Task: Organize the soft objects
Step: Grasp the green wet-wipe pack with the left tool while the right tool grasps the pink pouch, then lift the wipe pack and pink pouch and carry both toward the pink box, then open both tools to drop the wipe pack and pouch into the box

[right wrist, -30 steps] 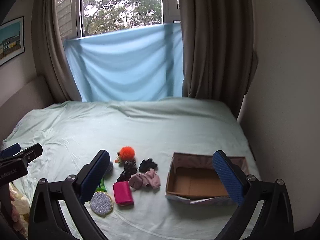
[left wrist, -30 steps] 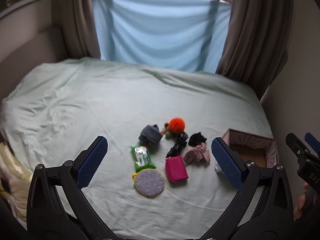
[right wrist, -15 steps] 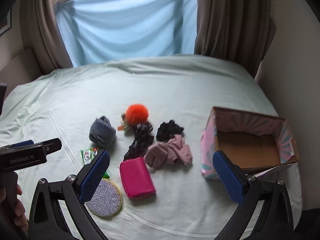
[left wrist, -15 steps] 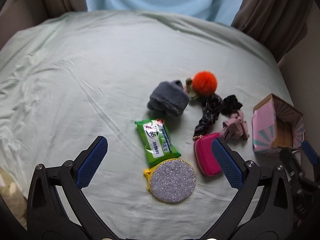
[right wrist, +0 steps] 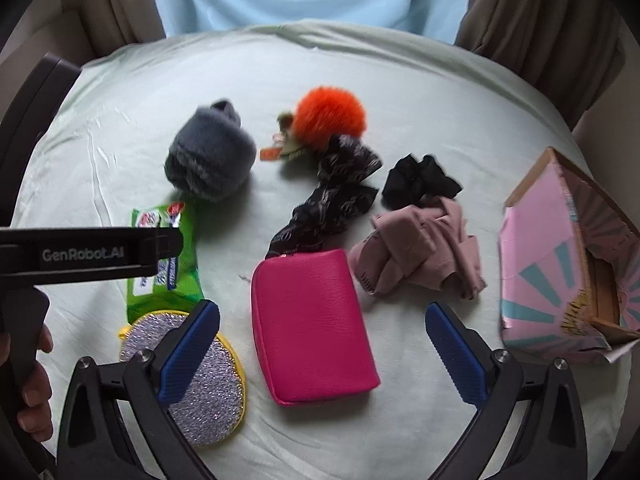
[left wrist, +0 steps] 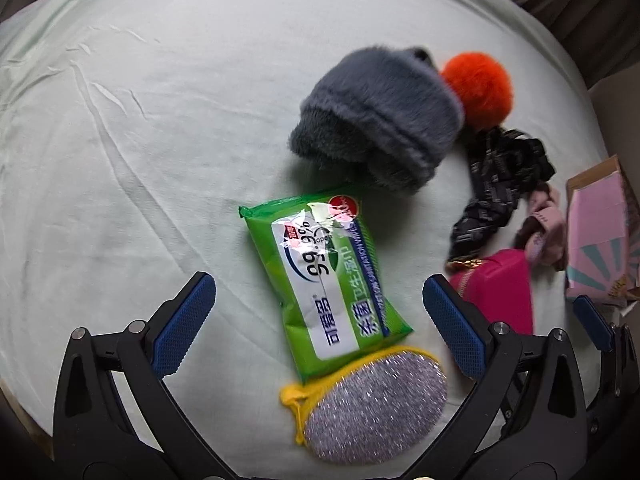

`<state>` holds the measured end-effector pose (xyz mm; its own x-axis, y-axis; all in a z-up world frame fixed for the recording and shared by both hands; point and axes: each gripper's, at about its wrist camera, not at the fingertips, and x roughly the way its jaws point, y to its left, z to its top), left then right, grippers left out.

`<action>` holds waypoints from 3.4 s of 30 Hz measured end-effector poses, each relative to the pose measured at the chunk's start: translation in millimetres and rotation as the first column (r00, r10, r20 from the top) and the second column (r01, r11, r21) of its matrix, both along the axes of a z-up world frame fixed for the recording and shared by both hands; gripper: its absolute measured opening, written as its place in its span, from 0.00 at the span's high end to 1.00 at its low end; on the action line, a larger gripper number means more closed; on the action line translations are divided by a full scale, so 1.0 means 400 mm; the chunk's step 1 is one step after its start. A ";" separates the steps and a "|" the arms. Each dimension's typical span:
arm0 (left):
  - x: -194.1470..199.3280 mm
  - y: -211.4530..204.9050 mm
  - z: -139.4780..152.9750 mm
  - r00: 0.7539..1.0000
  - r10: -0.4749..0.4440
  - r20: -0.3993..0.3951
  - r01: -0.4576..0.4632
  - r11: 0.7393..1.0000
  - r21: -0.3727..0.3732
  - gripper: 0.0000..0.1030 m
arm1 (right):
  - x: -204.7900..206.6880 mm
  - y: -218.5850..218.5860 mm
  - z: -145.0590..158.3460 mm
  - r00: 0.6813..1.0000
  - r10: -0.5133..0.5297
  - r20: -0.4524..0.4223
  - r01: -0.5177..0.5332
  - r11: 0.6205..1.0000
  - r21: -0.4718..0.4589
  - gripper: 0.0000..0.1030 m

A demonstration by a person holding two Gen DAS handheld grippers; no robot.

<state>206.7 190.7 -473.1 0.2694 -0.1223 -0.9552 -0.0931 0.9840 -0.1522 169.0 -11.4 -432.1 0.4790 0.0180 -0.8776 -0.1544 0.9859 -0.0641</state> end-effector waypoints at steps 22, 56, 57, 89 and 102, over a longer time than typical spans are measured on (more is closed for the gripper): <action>0.000 0.039 -0.074 0.998 0.052 0.034 -0.051 0.998 -0.035 0.49 | 0.038 0.020 -0.143 0.988 0.051 -0.147 -0.053 0.999 -0.007 0.48; -0.073 -0.173 0.556 0.969 -0.013 0.245 0.018 1.000 -0.017 0.56 | -0.033 -0.208 0.460 0.993 -0.089 0.077 0.080 0.990 0.117 0.62; -0.072 -0.201 0.579 0.967 -0.014 0.253 0.020 1.000 -0.019 0.56 | -0.034 -0.239 0.483 0.992 -0.095 0.085 0.084 0.989 0.121 0.62; 0.051 -1.168 0.419 0.910 -0.412 0.041 0.412 0.911 0.009 0.56 | 0.084 -1.061 0.378 0.896 -0.383 -0.225 0.428 0.879 0.209 0.62; 0.094 -1.257 0.198 0.834 -0.538 -0.125 0.548 0.834 0.071 0.57 | 0.158 -1.090 0.185 0.843 -0.382 -0.379 0.494 0.829 0.262 0.62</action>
<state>244.4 -311.9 -393.8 0.0940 -0.1248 -0.9877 0.4514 0.8896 -0.0694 232.0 -447.4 -357.9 0.2250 0.1898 -0.9557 0.3430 0.9026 0.2600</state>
